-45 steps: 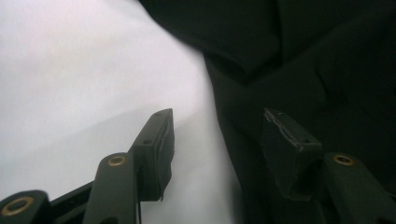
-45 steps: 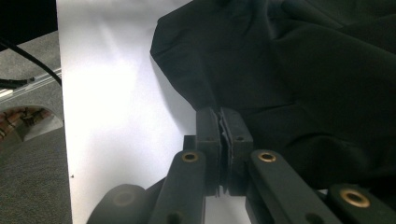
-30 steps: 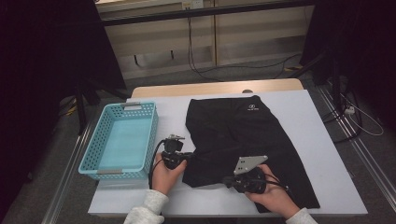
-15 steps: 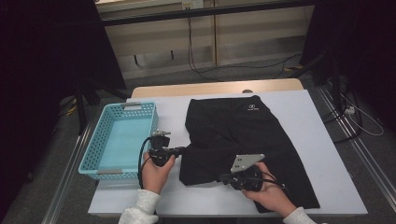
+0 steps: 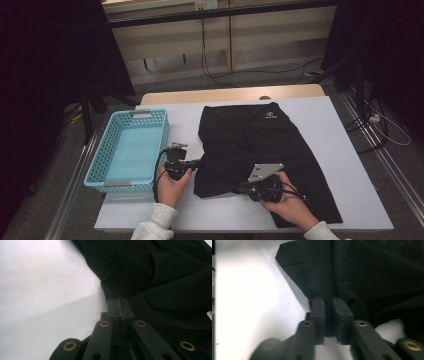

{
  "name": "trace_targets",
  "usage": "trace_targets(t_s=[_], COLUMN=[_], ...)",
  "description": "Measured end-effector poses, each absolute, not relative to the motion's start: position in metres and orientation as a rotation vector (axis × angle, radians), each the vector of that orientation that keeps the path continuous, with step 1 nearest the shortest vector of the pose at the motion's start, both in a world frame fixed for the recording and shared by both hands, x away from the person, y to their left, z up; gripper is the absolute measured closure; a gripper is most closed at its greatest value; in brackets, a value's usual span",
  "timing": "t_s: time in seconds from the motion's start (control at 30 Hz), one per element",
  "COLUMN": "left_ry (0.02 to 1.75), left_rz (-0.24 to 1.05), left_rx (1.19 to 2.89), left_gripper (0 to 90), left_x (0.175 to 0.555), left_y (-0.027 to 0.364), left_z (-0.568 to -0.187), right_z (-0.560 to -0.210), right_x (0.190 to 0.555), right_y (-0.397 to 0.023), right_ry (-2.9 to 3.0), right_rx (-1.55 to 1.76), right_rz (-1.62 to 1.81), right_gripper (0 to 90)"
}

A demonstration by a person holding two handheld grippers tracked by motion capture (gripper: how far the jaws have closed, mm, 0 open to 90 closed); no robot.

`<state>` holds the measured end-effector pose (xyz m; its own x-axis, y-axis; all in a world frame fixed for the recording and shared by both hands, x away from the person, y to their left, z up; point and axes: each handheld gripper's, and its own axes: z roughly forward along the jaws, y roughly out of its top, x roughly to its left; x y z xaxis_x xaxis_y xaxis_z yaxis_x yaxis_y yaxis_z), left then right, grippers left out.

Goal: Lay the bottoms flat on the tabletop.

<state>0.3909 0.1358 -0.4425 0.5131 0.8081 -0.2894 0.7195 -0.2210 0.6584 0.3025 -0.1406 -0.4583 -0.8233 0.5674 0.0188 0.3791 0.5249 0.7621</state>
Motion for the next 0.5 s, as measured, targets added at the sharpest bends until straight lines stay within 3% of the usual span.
trace_targets(t_s=[0.07,0.13,0.27,0.5], left_ry=[1.25,1.247,1.249,1.27], left_rz=[0.141,0.135,0.133,0.131], left_rx=[1.978,1.977,1.97,1.963], left_gripper=[90.0,90.0,90.0,90.0], left_x=[0.391,0.391,0.392,0.393], left_y=[0.135,0.134,0.132,0.137], left_z=[-0.443,-0.444,-0.444,-0.445], right_z=[-0.456,-0.455,-0.456,-0.451], right_x=[0.299,0.298,0.295,0.301], right_y=[-0.139,-0.134,-0.12,-0.101], right_ry=[2.534,2.548,2.565,2.533], right_rx=[0.779,0.767,0.71,0.704], right_rz=[1.184,1.224,1.206,1.162], right_gripper=[69.3,55.6,47.4,43.2])
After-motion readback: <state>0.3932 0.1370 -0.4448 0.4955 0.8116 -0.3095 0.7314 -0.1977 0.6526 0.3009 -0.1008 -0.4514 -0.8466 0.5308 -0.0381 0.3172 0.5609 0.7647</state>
